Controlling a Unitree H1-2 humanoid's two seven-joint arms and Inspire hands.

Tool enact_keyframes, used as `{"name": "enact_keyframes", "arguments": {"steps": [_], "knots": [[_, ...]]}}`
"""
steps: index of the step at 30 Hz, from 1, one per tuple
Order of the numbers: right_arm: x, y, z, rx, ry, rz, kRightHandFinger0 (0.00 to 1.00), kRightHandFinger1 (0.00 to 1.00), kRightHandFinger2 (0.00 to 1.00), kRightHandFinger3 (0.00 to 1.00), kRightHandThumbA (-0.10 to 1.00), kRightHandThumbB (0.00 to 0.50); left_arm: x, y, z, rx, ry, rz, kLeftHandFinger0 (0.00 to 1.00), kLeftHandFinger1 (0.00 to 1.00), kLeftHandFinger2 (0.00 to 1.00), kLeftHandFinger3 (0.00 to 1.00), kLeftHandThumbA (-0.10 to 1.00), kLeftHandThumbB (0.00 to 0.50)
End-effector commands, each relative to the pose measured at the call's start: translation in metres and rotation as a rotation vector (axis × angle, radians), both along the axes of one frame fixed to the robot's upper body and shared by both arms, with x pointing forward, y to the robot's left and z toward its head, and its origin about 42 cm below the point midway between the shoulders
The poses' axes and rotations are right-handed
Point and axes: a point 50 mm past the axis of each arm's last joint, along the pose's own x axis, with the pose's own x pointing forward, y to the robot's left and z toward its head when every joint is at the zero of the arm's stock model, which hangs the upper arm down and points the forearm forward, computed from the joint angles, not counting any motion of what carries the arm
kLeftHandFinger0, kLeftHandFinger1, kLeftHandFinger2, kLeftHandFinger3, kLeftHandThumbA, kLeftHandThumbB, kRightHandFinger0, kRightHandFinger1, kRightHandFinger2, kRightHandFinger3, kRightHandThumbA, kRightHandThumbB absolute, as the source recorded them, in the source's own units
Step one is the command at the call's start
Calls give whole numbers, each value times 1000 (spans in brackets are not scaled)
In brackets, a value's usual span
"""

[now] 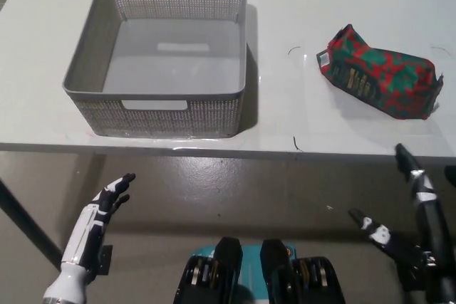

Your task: Use the right hand to pick up a bag of coffee beans on the right hand side and place it into a container on the left hand side

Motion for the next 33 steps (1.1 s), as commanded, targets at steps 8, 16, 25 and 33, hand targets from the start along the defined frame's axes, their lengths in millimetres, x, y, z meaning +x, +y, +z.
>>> {"name": "enact_keyframes", "arguments": {"steps": [8, 16, 25, 33], "knots": [[29, -62, 142, -467, -202, -163, 1000, 1000, 1000, 1000, 892, 500, -9, 11, 16, 15, -103, -25, 1000, 1000, 1000, 1000, 1000, 196], [89, -94, 212, -733, -159, -285, 1000, 1000, 1000, 1000, 856, 486, -13, 16, 14, 21, -99, -22, 1000, 1000, 1000, 1000, 1000, 199], [160, -81, 290, -1040, 48, -276, 1000, 1000, 1000, 1000, 919, 500, -34, 21, 0, 18, -72, 4, 1000, 1000, 1000, 1000, 1000, 215], [226, -45, 339, -1185, 310, -169, 1000, 1000, 1000, 1000, 849, 500, -41, 26, -4, 12, -52, 5, 1000, 1000, 1000, 1000, 1000, 232]]}}
